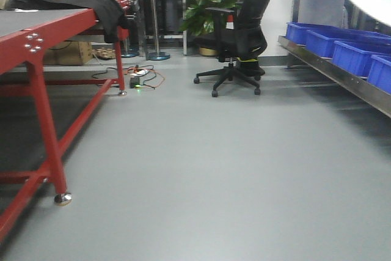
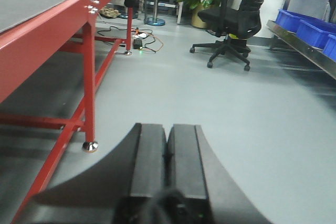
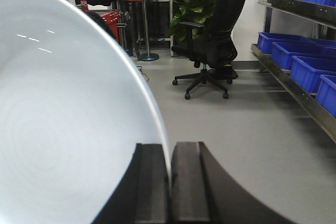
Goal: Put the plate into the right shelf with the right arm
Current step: 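Drive the base up to the steel shelf with blue bins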
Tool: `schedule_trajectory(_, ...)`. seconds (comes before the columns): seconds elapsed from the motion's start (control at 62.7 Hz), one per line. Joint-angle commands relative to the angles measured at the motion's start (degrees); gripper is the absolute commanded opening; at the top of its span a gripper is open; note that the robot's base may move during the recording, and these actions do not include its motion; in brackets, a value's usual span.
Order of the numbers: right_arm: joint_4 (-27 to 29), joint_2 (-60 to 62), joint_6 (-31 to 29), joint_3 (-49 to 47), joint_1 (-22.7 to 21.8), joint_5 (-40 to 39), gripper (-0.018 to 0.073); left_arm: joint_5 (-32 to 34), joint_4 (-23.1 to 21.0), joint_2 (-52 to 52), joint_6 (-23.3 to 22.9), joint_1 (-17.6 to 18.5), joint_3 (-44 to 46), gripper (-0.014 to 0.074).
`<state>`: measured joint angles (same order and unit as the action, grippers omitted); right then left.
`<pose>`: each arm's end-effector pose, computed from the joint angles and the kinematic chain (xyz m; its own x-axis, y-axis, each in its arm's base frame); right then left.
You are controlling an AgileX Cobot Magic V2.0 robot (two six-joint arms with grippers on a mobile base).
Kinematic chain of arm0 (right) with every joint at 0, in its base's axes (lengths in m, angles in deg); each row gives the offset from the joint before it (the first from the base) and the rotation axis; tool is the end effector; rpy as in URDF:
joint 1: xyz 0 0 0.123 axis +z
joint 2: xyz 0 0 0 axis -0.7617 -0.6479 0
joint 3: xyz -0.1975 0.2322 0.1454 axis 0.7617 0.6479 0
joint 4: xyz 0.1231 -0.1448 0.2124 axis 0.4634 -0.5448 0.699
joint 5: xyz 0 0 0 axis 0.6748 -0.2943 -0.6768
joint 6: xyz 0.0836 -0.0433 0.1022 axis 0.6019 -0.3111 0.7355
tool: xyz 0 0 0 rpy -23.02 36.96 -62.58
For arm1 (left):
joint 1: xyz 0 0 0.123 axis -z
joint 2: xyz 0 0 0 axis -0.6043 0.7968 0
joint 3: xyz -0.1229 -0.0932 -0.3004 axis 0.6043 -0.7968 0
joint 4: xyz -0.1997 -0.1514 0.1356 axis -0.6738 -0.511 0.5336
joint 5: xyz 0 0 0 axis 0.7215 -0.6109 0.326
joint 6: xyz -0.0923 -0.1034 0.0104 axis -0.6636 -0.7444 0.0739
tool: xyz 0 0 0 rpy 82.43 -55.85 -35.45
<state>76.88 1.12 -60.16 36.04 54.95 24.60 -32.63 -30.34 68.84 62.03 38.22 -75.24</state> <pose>0.1081 0.0122 0.3292 0.0007 0.0925 -0.9957 -0.1088 0.9898 0.0919 0.0856 -0.0024 0.1978 0.0172 0.0237 -0.9996 0.0241 0.9994 0.0241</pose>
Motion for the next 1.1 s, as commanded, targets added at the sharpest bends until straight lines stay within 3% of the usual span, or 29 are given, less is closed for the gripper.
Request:
schedule_trajectory(0.0,0.3,-0.3,-0.2,-1.7,-0.3,-5.4,0.0054,5.2,-0.5,-0.6,-0.4,0.1,-0.6,-0.0128)
schedule_trajectory(1.084,0.3,-0.3,-0.2,-1.7,-0.3,-5.4,0.0054,5.2,-0.5,-0.6,-0.4,0.1,-0.6,-0.0128)
